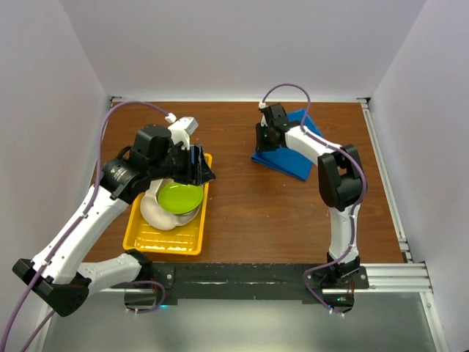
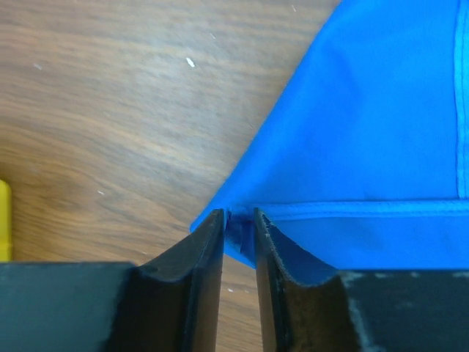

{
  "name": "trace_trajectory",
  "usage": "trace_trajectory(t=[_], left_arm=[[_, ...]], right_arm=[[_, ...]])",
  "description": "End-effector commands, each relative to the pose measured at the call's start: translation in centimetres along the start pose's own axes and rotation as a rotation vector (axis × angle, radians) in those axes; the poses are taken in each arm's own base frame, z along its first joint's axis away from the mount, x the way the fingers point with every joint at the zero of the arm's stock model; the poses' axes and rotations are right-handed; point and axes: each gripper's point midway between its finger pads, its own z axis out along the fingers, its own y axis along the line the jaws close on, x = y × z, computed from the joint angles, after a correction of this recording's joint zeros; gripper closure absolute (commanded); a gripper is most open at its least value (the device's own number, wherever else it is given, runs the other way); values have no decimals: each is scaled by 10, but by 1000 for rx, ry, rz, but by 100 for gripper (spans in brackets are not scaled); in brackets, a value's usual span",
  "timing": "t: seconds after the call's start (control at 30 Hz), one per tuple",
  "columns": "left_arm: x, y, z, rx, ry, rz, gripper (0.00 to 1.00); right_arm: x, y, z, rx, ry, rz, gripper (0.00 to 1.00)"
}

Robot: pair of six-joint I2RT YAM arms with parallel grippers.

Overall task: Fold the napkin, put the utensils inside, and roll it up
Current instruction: Fold the napkin

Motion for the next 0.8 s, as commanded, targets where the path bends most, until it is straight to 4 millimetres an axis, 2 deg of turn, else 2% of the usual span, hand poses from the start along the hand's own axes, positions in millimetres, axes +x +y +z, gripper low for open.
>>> trace_trajectory(t=[0.0, 0.13, 0.17, 0.23, 0.27, 0.3, 0.37, 0.43, 0.47, 0.5, 0.53, 0.57, 0.63, 0.67, 0.73, 0.77], left_arm=[[-12, -10, -5, 42, -59, 4, 42], [-12, -11, -8, 48, -65, 9, 42], [-11, -11, -9, 49, -68, 10, 42], [-10, -13, -9, 61, -69, 14, 42], [-10, -13, -9, 68, -68, 18, 42], [-12, -14, -8, 76, -76, 24, 42], [-8, -16, -4, 96, -67, 25, 42], [-11, -18, 2, 113, -83, 28, 43], [-13, -19, 5, 120, -88, 18, 43], [-17, -22, 9, 136, -105, 20, 44], [-18, -25, 12, 143, -113, 18, 44], [-20, -24, 20, 135, -110, 9, 46], [-25, -28, 33, 121, -142, 28, 47], [-23, -27, 49, 105, -120, 22, 51], [-38, -39, 64, 115, -163, 43, 55], [-36, -37, 84, 97, -145, 47, 62]], right_arm=[[-21, 16, -3, -31, -29, 10, 67], [-32, 28, -17, -79, -35, 14, 59], [-41, 32, -28, -91, -55, 15, 57], [-47, 27, -42, -67, -69, 27, 55], [-54, 26, -56, -64, -91, 37, 53], [-50, 21, -63, -51, -78, 47, 53], [-42, 2, -73, 0, -60, 89, 53], [-37, -19, -95, 45, -65, 132, 54], [-18, -31, -94, 65, -26, 147, 54], [-18, -38, -108, 73, -50, 167, 55], [-14, -58, -111, 97, -50, 206, 55], [5, -70, -109, 114, -12, 225, 55], [14, -97, -120, 167, 1, 241, 59], [22, -104, -122, 197, 18, 234, 59], [30, -117, -122, 253, 31, 216, 61], [31, -114, -119, 241, 37, 217, 62]])
